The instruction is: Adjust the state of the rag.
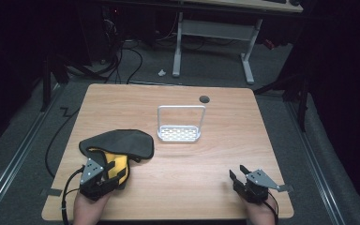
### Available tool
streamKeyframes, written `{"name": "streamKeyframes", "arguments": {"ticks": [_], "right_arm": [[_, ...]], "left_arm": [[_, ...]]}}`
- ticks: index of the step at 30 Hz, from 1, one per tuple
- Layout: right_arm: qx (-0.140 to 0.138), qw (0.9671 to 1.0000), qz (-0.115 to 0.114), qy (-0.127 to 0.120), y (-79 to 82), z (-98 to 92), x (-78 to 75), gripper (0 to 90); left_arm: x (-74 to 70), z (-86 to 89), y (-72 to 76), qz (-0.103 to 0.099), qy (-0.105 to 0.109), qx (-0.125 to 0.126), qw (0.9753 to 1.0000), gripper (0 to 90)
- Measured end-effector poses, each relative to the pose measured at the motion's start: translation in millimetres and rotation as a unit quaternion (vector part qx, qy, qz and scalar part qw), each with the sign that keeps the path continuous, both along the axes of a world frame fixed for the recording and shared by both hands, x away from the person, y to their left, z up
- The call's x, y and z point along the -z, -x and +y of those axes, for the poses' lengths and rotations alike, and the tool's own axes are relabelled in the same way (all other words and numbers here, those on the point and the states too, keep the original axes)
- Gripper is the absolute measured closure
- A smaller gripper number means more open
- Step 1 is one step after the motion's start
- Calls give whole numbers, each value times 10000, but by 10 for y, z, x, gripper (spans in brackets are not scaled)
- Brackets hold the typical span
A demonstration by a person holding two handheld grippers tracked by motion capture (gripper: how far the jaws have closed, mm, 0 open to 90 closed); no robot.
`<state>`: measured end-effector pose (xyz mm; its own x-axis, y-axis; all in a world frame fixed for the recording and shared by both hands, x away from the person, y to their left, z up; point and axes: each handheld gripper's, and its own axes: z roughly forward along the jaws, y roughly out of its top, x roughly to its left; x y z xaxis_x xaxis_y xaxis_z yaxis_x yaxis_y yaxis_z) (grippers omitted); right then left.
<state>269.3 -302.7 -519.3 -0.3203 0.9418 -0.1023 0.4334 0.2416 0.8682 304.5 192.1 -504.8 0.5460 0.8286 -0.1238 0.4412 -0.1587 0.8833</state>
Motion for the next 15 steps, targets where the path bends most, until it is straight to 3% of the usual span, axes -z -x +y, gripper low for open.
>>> {"name": "streamKeyframes", "arguments": {"ticks": [7, 15], "right_arm": [[28, 10000, -8, -23, 5, -6, -2, 524], [9, 10000, -2, -25, 5, -2, 0, 524]], "left_arm": [[5, 39, 9, -121, -33, -233, 9996, 414], [3, 111, -4, -63, -14, -327, 9994, 448]]}}
